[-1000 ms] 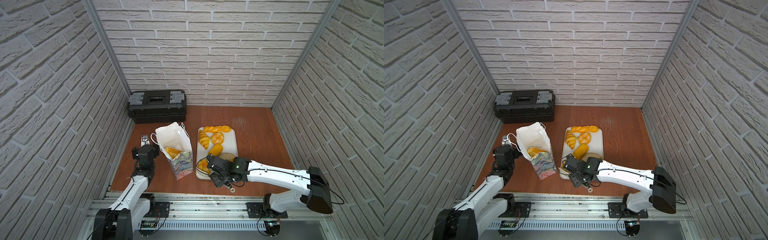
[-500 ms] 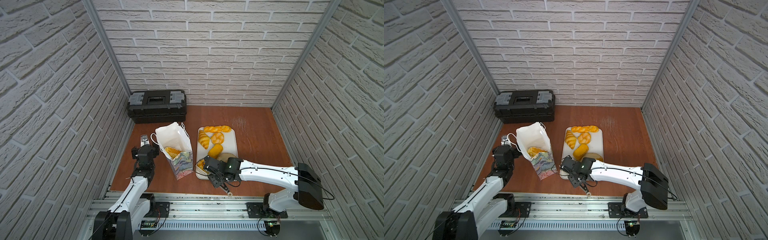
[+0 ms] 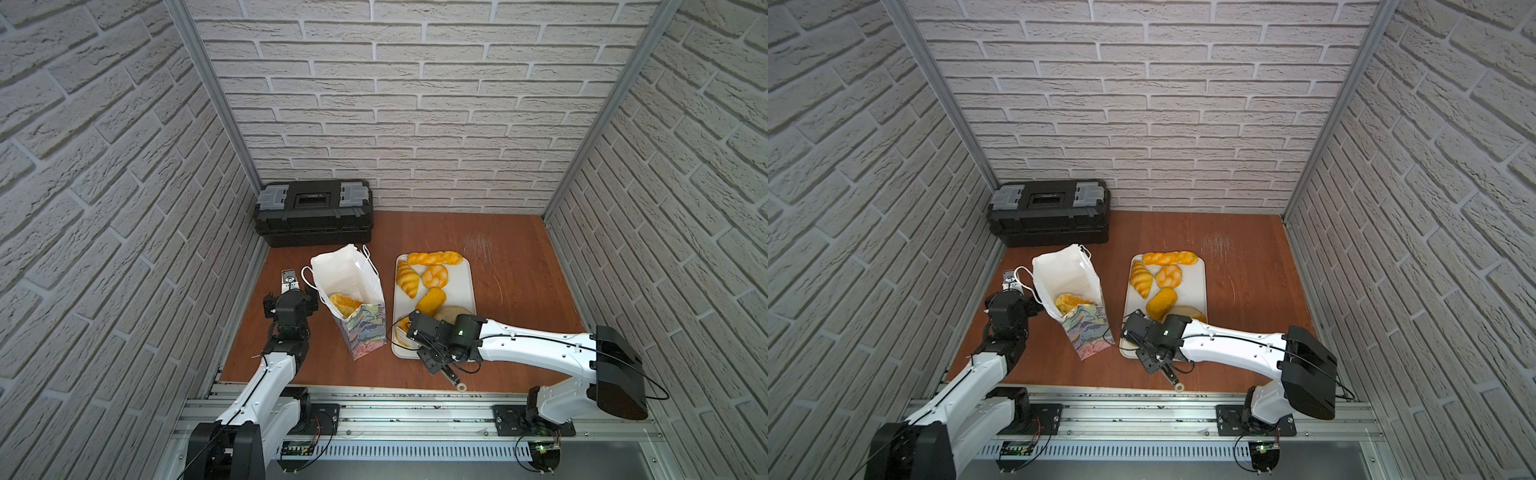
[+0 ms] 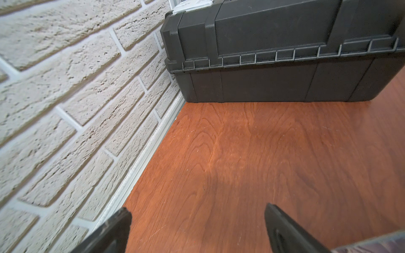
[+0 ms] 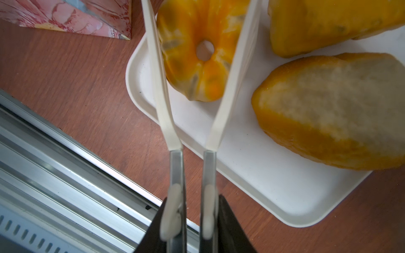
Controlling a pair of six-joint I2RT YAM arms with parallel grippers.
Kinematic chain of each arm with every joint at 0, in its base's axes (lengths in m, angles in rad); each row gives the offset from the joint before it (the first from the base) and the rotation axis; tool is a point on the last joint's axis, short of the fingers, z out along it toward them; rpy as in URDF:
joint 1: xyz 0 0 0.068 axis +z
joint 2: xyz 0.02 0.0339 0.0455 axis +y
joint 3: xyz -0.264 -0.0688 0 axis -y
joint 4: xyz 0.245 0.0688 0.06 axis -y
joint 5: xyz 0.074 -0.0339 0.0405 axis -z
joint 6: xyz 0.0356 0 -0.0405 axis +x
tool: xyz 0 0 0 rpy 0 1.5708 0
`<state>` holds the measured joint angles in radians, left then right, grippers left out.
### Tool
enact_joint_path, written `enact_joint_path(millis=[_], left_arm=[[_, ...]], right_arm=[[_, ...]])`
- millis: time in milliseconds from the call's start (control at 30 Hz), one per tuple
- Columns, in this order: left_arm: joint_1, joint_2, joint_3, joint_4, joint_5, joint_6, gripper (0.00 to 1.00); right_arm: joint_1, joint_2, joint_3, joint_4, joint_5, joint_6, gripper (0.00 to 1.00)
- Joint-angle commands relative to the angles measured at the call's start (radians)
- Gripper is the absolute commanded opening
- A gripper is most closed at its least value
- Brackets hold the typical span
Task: Pack bread into a paper bag
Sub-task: Pick up the fake bread from the plate, then place the fake bread in the paper bag.
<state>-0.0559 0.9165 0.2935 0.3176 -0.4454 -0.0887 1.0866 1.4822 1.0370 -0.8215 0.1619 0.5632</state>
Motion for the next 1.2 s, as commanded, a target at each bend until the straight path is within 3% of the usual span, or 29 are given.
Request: enact_joint_path(millis=[0,433,833,1167], left_arm=[[-0.007,-0.010,0.010,0.027,-0.009,0.003,0.98],[-0.009,-0.007,0.018,0.021,-0.025,-0.012,0.98],[-0.010,-0.002,0.032,0.003,-0.081,-0.032,0.98],[-0.010,0.009,0.038,-0.005,-0.093,-0.034,0.98]], right_arm=[[-0.005,-0.040,0.013,0.008,0.023,0.005,0.21],[-0.005,-0.174,0.162,-0.126,0.124,-0.050,0.16],[-0.005,-0.329,0.288,-0.238,0.293,-0.106,0.16],[-0.005,-0.224,0.493,-0.307,0.280,-0.207,0.16]])
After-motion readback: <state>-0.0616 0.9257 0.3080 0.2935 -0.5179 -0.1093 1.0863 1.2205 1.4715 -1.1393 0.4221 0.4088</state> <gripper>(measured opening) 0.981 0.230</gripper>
